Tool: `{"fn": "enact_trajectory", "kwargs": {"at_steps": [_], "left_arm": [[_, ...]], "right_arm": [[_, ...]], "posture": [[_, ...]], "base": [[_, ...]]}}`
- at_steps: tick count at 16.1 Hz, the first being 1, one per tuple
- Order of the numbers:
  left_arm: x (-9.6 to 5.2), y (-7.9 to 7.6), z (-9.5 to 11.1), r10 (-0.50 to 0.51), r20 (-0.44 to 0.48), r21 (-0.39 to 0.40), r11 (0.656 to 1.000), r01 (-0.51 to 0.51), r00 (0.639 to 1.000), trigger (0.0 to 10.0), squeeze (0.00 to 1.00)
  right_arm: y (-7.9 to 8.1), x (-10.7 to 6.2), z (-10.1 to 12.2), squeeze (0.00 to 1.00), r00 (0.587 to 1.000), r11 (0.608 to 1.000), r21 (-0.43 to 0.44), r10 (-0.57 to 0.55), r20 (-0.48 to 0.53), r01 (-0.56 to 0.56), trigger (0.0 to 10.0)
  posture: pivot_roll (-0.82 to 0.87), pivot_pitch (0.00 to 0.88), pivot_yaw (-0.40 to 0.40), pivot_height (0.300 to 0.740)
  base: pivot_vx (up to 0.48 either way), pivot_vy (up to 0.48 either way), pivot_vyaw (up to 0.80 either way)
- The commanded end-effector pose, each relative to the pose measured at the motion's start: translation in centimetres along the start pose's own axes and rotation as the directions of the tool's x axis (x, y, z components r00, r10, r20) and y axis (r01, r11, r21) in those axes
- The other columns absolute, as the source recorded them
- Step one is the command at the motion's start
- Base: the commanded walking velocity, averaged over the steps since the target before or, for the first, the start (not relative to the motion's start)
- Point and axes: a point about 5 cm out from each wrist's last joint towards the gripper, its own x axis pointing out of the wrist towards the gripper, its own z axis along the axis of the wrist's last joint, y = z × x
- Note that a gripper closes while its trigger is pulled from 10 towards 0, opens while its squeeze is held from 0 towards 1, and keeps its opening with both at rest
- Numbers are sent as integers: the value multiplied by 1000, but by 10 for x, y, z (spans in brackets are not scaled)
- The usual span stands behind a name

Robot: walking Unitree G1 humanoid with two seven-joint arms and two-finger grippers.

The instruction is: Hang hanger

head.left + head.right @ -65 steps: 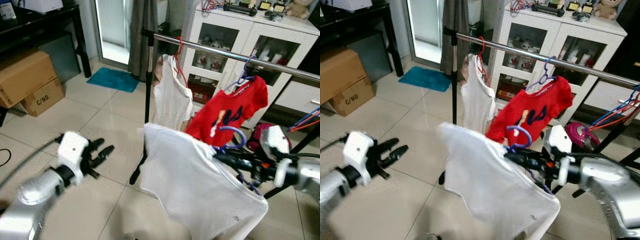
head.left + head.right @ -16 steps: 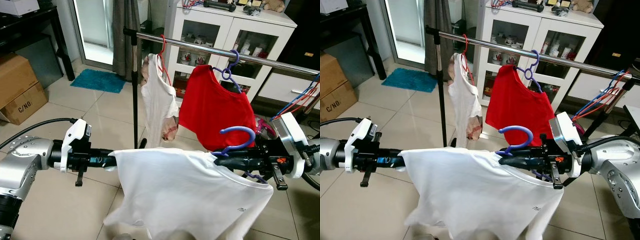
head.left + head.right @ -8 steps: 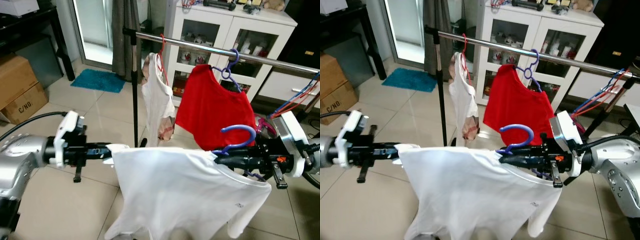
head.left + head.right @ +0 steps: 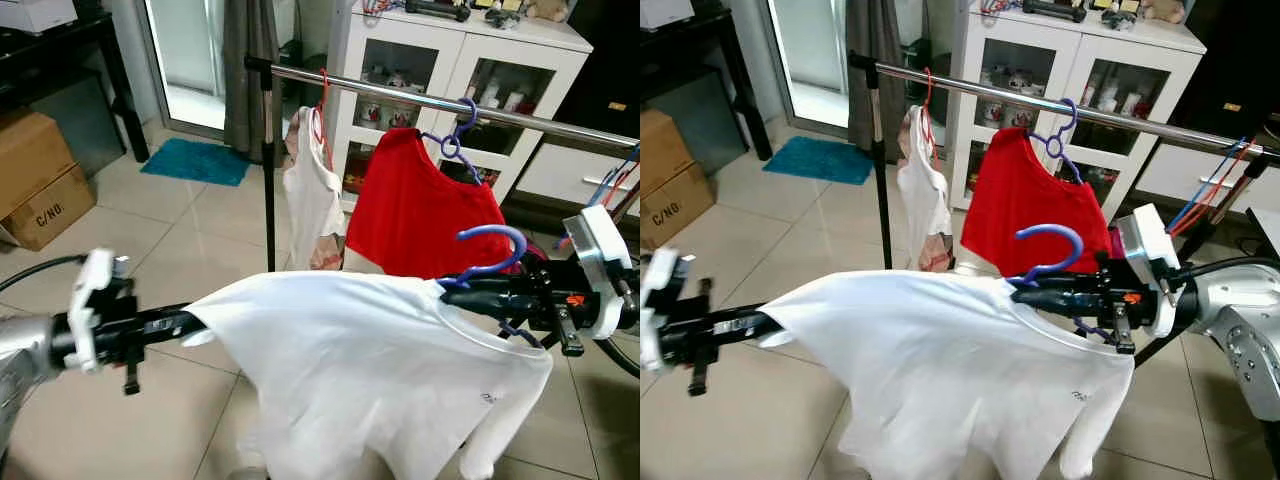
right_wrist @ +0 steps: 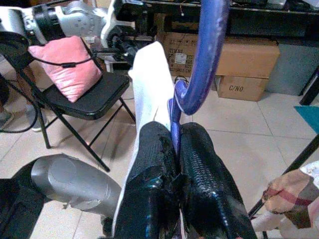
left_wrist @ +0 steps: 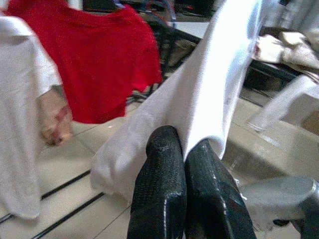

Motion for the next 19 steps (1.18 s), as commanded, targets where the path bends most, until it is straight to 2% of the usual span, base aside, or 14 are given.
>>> {"fn": "enact_trajectory", "kwargs": {"at_steps": [1,2,5,7,12,15,19], "left_arm": [[-4,1,7,22,7,26,999,-22,1000,0,0],[-14,2,2,68,0,11,998,-68,998,0,0],[-26,3,-4,134,-12,-9,991,-134,991,0,0],[-40,6,-14,198,-40,-18,980,-199,979,0,0],[-57,10,-27,276,-77,-40,959,-279,958,0,0],[-68,8,-38,323,-97,-73,941,-331,941,0,0],[-72,0,-50,331,-127,-93,935,-343,935,0,0]], "right_arm": [[-2,-6,10,0,1000,999,-46,-20,19,20,10000],[-4,-8,11,0,999,999,-44,-30,27,31,10000],[-6,-10,11,0,999,998,-44,-38,36,39,10000],[-5,-11,11,0,998,998,-42,-41,39,42,10000],[-7,-13,11,0,997,997,-44,-62,49,64,10000],[-7,-15,12,0,996,997,-44,-67,55,70,10000],[-8,-14,12,0,996,996,-45,-70,60,73,10000]], "posture": [[69,0,-43,740],[71,0,-44,740],[72,0,-44,740],[72,0,-44,740],[74,0,-41,740],[78,0,-41,740],[84,0,-43,740]], "base": [[0,0,0],[0,0,0],[0,0,0],[0,0,0],[0,0,0],[0,0,0],[0,0,0]]}}
